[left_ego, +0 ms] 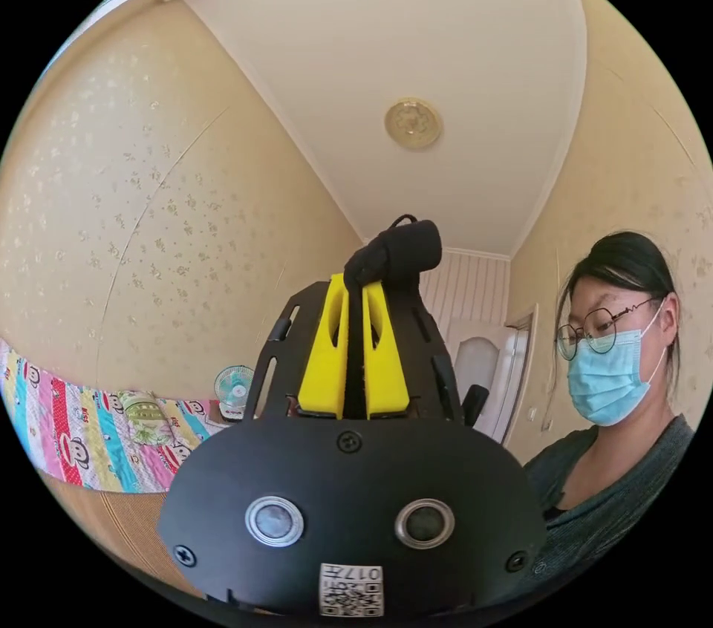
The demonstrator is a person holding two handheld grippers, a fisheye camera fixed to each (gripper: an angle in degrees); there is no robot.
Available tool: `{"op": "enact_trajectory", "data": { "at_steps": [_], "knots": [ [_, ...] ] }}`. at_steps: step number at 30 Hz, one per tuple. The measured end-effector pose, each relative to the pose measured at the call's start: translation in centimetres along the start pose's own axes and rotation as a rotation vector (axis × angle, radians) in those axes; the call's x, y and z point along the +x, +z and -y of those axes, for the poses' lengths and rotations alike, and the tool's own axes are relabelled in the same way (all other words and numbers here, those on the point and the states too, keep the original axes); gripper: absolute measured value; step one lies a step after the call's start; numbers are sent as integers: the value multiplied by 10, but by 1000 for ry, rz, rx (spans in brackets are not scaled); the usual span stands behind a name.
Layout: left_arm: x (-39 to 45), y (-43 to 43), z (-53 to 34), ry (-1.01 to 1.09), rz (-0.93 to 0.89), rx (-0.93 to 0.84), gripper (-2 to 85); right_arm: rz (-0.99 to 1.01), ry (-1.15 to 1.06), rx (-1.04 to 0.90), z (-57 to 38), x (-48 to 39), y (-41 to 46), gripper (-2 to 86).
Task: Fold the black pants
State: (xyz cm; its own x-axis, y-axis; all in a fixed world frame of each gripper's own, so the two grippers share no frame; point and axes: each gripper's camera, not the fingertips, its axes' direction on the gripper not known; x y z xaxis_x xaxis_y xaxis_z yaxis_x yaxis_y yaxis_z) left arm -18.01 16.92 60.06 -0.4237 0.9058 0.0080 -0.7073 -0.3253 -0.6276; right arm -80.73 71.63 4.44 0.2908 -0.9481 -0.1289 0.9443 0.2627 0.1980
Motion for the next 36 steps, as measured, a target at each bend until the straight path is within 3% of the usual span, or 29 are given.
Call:
{"op": "enact_trajectory", "data": {
  "at_steps": [5, 12, 16, 22, 24, 26, 27, 31, 36],
  "knots": [
    [3, -15, 52, 107, -209, -99, 10, 101, 61, 32, 85, 46, 0, 41],
    [-9, 19, 65, 139, -51, -121, 17, -33, 113, -108, 150, 135, 26, 42],
    [-86, 78, 35, -8, 38, -213, 18, -115, 231, -245, 124, 232, 67, 42],
    [-326, 220, -28, -275, 345, -318, 54, -294, 321, -537, 34, 484, 250, 50],
    [-412, 251, -58, -347, 469, -353, 70, -299, 577, -652, -27, 607, 336, 57],
    [-500, 258, -112, -434, 753, -481, 73, -313, 601, -770, -83, 666, 379, 61],
    [-515, 252, -127, -460, 812, -509, 74, -335, 611, -857, -128, 688, 392, 63],
    [-561, 182, -270, -544, 843, -719, 81, -242, 605, -1029, -265, 697, 364, 59],
    [-539, 91, -486, -805, 808, -1093, 102, -89, 772, -1384, -471, 656, 235, 68]
  ]
}}
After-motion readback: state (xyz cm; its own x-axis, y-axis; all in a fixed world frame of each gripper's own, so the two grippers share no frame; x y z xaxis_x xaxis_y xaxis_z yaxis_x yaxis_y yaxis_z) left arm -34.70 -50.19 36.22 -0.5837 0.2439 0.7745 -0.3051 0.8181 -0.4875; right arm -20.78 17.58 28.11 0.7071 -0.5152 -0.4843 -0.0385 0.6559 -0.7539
